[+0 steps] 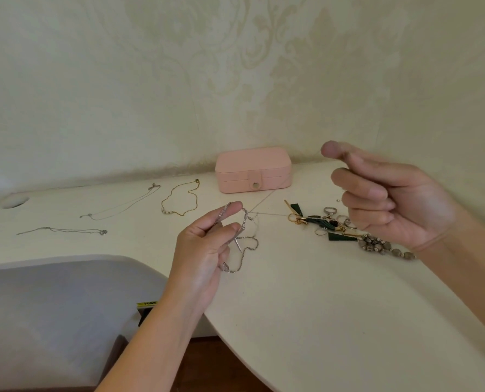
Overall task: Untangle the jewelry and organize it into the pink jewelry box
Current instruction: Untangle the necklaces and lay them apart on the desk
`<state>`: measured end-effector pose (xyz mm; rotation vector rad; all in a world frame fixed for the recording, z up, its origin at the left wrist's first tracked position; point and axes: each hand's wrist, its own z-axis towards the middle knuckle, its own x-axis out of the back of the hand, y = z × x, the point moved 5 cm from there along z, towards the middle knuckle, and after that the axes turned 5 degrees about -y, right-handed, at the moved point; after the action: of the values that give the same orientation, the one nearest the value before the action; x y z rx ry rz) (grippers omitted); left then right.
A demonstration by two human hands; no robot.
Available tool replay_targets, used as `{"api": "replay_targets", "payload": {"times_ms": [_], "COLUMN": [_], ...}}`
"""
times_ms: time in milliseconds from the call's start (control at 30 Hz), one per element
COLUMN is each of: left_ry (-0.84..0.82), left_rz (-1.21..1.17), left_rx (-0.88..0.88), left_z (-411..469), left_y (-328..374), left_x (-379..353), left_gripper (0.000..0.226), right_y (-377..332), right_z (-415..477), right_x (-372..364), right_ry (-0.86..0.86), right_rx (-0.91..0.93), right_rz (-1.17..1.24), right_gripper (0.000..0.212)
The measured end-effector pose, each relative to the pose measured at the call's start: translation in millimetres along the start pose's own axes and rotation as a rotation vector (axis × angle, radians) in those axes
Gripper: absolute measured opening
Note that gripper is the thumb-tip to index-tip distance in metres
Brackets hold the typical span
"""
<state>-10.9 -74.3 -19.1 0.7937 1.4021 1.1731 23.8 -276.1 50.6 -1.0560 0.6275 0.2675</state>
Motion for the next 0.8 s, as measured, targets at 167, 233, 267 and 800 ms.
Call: {"api": "replay_targets", "payload": {"times_ms": [167, 233, 267, 800], "left_ry": [-0.058, -0.078, -0.09, -0.228], "left_rz": [0.027, 0.039, 0.048, 0.04], "left_rx": [0.002, 0.017, 0.027, 0.074], "left_z": [0, 0, 0, -6], "left_y": [1, 0, 0, 6], "left_x": [-2, -3, -3, -14], "left_gripper": [0.04, 0.044, 0.047, 0.051], "right_y": [4, 6, 8, 5], "right_z": [0, -1, -1, -3], "right_x": [1, 3, 4, 15], "right_ry": [-0.05, -0.055, -0.041, -0.008], "right_rx": [-0.036, -0.06, -0.066, -0.052], "right_rz": [0.031, 0.025, -0.013, -0.076], "right_gripper": [0.039, 0.041, 0.041, 0.043]}}
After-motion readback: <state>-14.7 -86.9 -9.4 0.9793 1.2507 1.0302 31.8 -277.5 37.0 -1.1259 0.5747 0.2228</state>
